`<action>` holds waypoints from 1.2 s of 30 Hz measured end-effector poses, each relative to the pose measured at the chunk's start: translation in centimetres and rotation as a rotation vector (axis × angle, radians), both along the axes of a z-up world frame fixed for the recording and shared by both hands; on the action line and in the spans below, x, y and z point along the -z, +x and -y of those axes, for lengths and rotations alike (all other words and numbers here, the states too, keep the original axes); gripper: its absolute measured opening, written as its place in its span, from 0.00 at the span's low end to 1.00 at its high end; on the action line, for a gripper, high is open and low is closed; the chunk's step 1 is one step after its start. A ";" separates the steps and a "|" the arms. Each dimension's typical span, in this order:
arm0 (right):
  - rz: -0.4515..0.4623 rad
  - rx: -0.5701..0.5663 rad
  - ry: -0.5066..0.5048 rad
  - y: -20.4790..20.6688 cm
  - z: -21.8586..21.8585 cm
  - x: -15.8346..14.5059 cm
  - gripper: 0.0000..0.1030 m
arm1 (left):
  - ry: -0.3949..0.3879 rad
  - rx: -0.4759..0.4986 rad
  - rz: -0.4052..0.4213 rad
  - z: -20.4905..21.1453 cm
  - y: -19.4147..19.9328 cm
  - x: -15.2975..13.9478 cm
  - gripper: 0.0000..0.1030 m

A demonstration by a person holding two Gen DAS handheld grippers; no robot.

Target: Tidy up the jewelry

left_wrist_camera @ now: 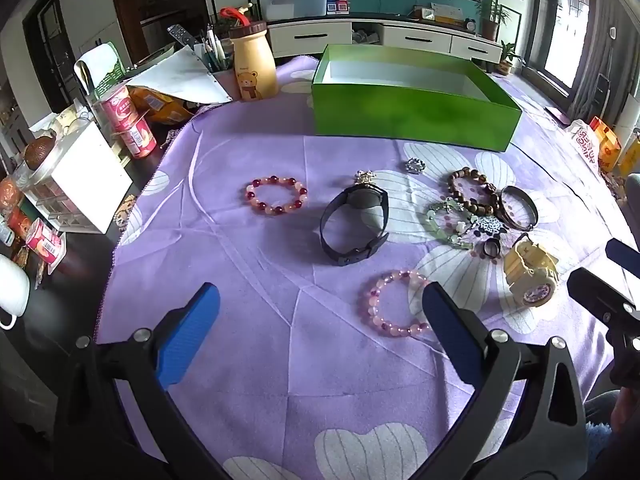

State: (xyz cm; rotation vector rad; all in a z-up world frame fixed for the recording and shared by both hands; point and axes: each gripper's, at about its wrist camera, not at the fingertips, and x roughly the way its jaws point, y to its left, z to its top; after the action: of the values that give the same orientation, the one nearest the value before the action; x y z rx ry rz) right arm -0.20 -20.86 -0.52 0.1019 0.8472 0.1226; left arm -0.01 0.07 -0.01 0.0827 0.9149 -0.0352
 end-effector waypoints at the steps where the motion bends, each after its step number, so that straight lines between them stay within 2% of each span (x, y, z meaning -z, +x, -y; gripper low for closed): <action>1: -0.001 0.000 0.001 0.0 0.1 0.1 0.99 | 0.004 -0.003 -0.003 0.0 0.0 0.0 0.98; 17: -0.006 -0.004 -0.005 0.4 -0.2 0.2 0.99 | 0.008 -0.009 -0.043 -0.1 0.7 1.2 0.98; 36: 0.000 -0.007 -0.002 -0.1 0.3 0.4 0.99 | 0.000 -0.008 -0.047 -0.1 0.8 1.0 0.98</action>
State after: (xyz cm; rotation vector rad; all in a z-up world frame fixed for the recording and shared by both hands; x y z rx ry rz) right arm -0.33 -21.18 -0.93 0.0973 0.8473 0.1289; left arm 0.75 0.21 -0.97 0.0781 0.9618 -0.0301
